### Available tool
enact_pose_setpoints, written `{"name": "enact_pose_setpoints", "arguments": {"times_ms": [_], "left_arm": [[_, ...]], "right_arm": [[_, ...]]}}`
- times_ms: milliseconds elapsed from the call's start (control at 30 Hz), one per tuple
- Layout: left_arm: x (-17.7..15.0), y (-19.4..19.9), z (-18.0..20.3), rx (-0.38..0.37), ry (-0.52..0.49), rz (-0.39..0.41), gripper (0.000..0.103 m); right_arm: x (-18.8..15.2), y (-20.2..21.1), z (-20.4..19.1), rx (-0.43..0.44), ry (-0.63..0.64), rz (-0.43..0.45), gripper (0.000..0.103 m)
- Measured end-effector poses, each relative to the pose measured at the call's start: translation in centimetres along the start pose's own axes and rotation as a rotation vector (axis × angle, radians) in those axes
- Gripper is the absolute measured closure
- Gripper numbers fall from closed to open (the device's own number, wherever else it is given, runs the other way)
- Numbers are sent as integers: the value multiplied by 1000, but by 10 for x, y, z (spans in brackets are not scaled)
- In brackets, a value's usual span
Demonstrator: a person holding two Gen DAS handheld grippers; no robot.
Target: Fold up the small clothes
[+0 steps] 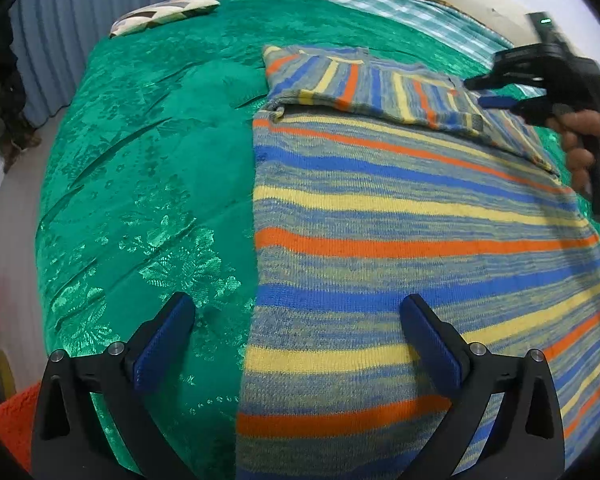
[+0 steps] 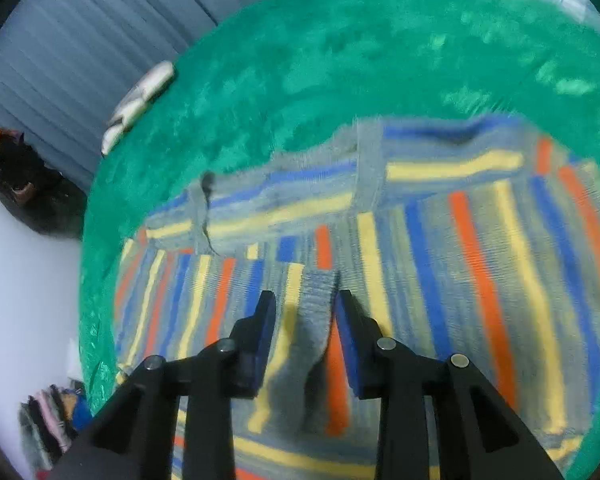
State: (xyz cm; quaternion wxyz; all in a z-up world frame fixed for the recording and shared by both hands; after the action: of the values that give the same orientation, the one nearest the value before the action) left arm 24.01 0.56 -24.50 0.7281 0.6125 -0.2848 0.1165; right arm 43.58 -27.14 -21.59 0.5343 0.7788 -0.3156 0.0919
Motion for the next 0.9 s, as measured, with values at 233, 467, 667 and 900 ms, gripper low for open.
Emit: {"name": "enact_pose_setpoints", "arguments": {"times_ms": [233,467,667,900], "left_arm": [[-10,8,-6,27,-37,-59,1],[-50,58,-18,-10,48,-159,1],[-114,75,22,-11,-91,-270,1],[-141,86,24,-15,-78,-316,1]], "right_arm": [[-82,-20,-15,3,170,-245,73],[-130,82,12,-111,253,-212,47],[-260,175,20,-134,338,-235,44],[-330,193,40,-256,342,-291,43]]}}
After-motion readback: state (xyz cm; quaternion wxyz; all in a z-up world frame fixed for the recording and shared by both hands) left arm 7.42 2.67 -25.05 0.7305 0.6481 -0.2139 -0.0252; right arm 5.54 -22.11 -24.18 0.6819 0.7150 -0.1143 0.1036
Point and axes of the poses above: each gripper's, at about its wrist camera, not at the fingertips, and y roughly against the way its jaws point, z to its right, x to its top, the point moved 9 cm from there along -y, roughly the way its jaws point, and after that the axes turned 1 degree about z, right-handed, at the moved point
